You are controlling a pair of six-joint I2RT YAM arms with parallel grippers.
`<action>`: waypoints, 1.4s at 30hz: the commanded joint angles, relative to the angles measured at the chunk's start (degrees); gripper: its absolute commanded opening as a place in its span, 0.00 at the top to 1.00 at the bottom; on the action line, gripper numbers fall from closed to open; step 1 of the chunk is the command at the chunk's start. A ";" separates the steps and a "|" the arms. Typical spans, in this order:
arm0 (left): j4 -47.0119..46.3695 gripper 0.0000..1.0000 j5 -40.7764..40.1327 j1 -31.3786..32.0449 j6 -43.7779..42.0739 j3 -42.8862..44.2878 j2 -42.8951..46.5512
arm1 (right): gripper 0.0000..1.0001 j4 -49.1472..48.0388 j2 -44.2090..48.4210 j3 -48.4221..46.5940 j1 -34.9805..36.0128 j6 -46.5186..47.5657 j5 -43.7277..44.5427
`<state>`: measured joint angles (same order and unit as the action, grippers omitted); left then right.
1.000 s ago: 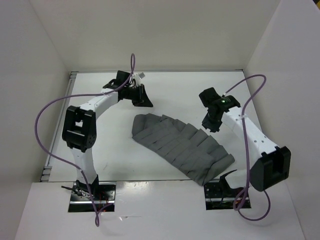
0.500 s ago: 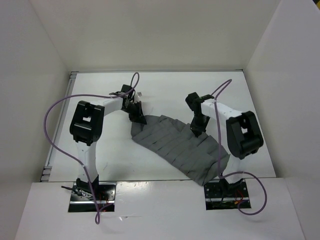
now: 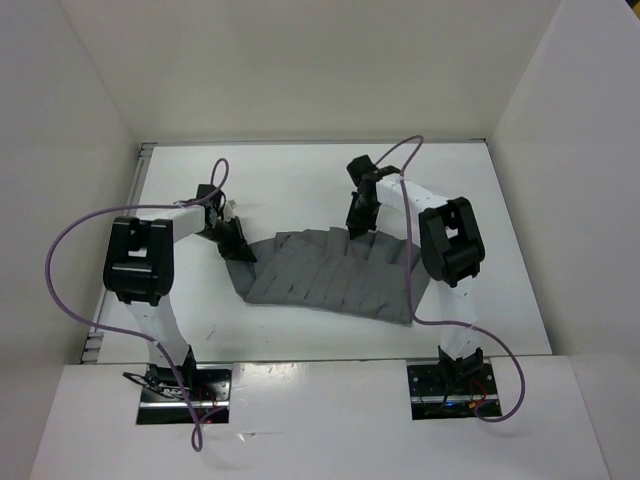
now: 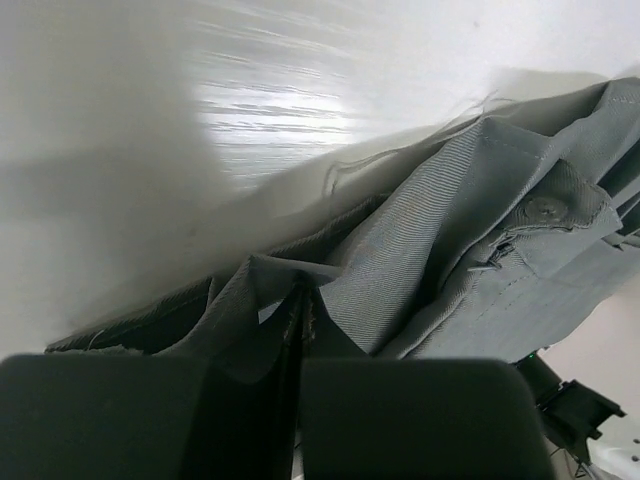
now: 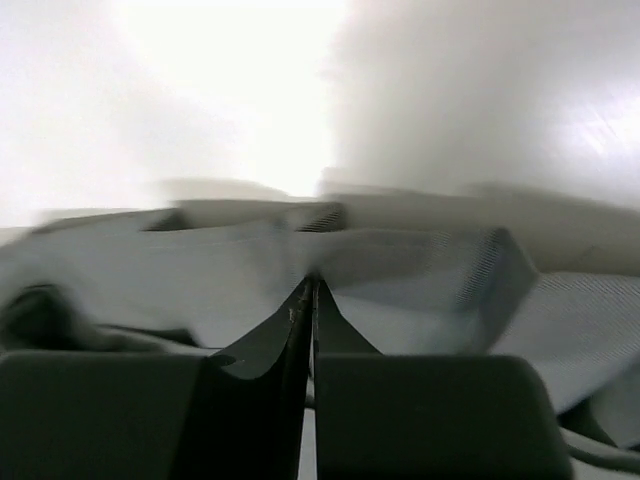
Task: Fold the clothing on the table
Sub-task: Fold the skirt
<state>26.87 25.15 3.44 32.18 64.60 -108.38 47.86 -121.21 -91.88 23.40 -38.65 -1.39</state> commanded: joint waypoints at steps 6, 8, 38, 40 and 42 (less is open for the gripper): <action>3.37 0.72 -3.01 -4.67 -4.31 5.52 4.04 | 0.70 -10.41 8.60 -7.19 0.68 4.03 3.39; 2.83 0.60 1.56 -4.67 -6.16 6.59 8.51 | 0.51 -10.41 15.54 -3.08 0.08 5.43 5.60; -0.95 0.48 19.51 6.48 -18.74 18.11 -9.83 | 0.43 -6.90 46.24 31.14 -12.85 -1.78 -0.19; -0.95 0.48 18.28 7.10 -18.74 18.11 -10.36 | 0.43 -6.90 46.76 31.14 -12.85 -1.78 -0.80; -0.95 0.48 17.66 7.10 -18.13 18.63 -10.36 | 0.43 -6.90 47.37 31.14 -12.85 -1.78 -0.81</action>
<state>26.52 43.57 9.96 15.14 82.21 -117.78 41.06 -75.79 -61.14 10.83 -40.47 -1.45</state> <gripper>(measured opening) 0.514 0.566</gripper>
